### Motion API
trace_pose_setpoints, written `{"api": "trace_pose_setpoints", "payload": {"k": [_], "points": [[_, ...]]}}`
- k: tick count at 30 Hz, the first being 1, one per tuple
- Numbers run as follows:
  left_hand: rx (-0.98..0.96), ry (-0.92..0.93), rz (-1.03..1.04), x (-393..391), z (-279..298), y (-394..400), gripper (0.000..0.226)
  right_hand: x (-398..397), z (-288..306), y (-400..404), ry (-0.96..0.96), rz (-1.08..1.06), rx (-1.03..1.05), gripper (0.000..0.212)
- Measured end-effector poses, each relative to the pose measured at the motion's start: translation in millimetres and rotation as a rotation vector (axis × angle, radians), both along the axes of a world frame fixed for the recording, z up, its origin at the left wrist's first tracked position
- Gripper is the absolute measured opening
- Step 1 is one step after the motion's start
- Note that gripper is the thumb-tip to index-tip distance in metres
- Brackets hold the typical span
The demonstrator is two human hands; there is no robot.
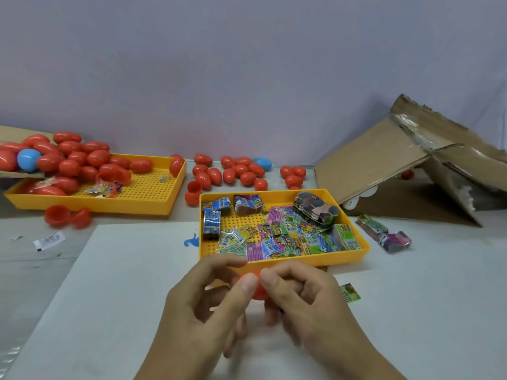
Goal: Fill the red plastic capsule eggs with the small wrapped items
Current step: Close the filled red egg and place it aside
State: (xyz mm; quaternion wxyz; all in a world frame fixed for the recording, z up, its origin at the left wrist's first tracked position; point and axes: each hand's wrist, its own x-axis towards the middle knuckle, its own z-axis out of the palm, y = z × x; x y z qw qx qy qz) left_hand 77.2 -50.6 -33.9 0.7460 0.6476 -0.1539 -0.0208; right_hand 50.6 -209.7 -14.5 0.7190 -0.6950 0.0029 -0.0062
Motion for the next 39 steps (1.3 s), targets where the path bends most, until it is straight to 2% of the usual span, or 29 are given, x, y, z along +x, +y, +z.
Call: {"api": "trace_pose_setpoints", "payload": {"k": [3,7,11,16,18,21,26,28,32,34,36,39], "points": [[-0.119,0.186,-0.059,3,3,0,0.045,-1,-5,-2,-0.053,-0.003,-0.045,0.033],[-0.131,0.289,-0.122,6,8,0,0.053,-4,-8,-3,-0.113,-0.002,-0.113,0.026],[-0.038,0.223,-0.109,3,6,-4,0.039,-5,-7,-8,-0.133,0.003,-0.106,0.020],[-0.039,0.145,-0.059,0,6,-4,0.013,-6,-5,-9,-0.151,0.014,-0.132,0.034],[-0.053,0.110,-0.023,0,4,-3,0.016,-6,-4,-9,-0.143,0.016,-0.099,0.038],[-0.053,0.038,0.016,-2,1,-2,0.027,-5,-1,-11,-0.104,-0.006,-0.061,0.032],[-0.017,-0.127,-0.045,-3,-5,-7,0.030,-4,-3,-11,-0.134,-0.068,-0.125,0.024],[-0.028,-0.105,-0.030,-1,-7,-7,0.035,-5,-4,-11,-0.169,-0.078,-0.181,0.023],[-0.108,0.142,-0.036,2,-3,-4,0.027,-5,-9,-12,-0.216,-0.081,-0.228,0.035],[-0.126,0.192,-0.061,1,-1,-4,0.034,-5,-10,-12,-0.265,-0.063,-0.266,0.033],[-0.127,0.178,-0.045,0,0,-6,0.036,-4,-10,-12,-0.296,-0.049,-0.289,0.034],[-0.106,0.061,-0.002,-3,0,-8,0.022,-4,-10,-15,-0.302,-0.027,-0.278,0.036]]}}
